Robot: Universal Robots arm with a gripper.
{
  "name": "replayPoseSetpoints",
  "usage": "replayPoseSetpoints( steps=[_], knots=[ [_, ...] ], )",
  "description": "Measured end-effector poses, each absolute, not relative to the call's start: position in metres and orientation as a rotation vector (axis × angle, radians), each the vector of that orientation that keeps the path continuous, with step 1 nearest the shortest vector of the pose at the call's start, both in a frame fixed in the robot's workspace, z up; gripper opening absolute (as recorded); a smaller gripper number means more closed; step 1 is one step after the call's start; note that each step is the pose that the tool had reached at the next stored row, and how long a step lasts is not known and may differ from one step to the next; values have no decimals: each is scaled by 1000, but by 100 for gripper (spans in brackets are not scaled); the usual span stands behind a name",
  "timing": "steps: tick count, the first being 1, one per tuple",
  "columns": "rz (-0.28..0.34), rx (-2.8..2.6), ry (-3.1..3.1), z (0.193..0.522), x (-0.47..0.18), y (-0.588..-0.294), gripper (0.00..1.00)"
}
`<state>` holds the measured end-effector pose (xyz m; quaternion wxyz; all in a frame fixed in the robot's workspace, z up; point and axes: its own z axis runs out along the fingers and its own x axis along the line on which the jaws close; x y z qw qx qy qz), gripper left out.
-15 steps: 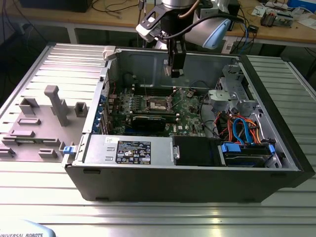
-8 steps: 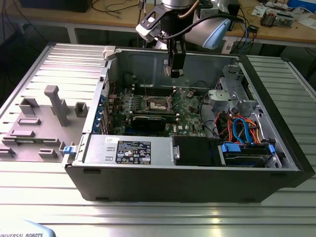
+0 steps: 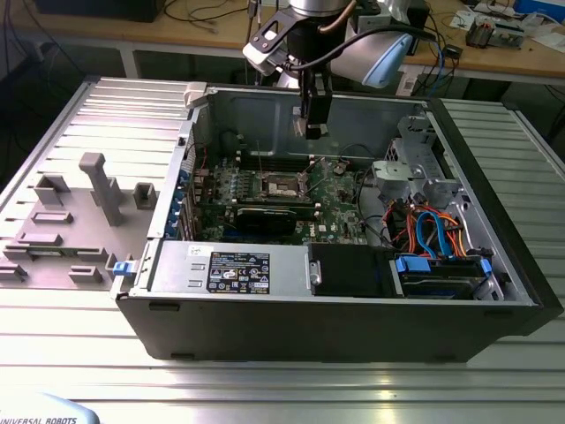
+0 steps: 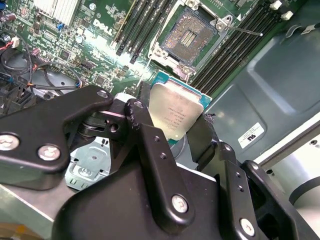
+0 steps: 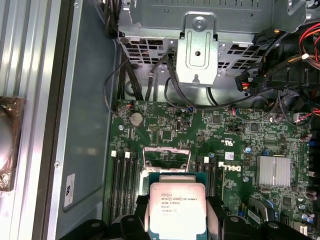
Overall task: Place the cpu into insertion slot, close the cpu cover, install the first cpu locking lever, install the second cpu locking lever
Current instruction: 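Place the cpu into insertion slot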
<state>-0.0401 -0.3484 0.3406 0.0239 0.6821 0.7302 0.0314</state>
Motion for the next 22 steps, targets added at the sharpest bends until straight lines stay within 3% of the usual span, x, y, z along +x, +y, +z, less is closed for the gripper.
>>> replayPoseSetpoints(
  steps=[22],
  knots=[
    [90,2166,2210,333,-40,-348,54]
  ],
)
